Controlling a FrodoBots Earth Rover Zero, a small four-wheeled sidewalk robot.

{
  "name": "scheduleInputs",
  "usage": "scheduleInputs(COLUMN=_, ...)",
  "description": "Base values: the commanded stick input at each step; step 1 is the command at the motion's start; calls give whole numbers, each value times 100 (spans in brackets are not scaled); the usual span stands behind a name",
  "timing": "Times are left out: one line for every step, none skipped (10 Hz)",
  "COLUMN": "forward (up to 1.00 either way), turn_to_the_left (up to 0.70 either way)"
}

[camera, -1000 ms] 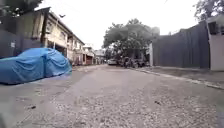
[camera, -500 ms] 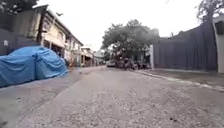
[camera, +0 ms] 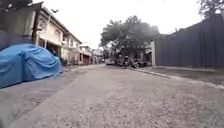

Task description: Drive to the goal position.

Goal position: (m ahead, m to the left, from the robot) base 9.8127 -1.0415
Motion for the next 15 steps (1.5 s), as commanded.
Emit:
scheduleInputs(forward=100, turn_to_the_left=0)
scheduleInputs(forward=100, turn_to_the_left=0)
scheduleInputs(forward=100, turn_to_the_left=18)
scheduleInputs(forward=100, turn_to_the_left=27)
scheduleInputs(forward=100, turn_to_the_left=14)
scheduleInputs(forward=100, turn_to_the_left=0)
scheduleInputs(forward=100, turn_to_the_left=0)
scheduleInputs(forward=100, turn_to_the_left=0)
scheduleInputs(forward=100, turn_to_the_left=0)
scheduleInputs(forward=100, turn_to_the_left=5)
scheduleInputs(forward=100, turn_to_the_left=21)
scheduleInputs(forward=100, turn_to_the_left=4)
scheduleInputs(forward=100, turn_to_the_left=0)
scheduleInputs(forward=100, turn_to_the_left=0)
scheduleInputs(forward=100, turn_to_the_left=0)
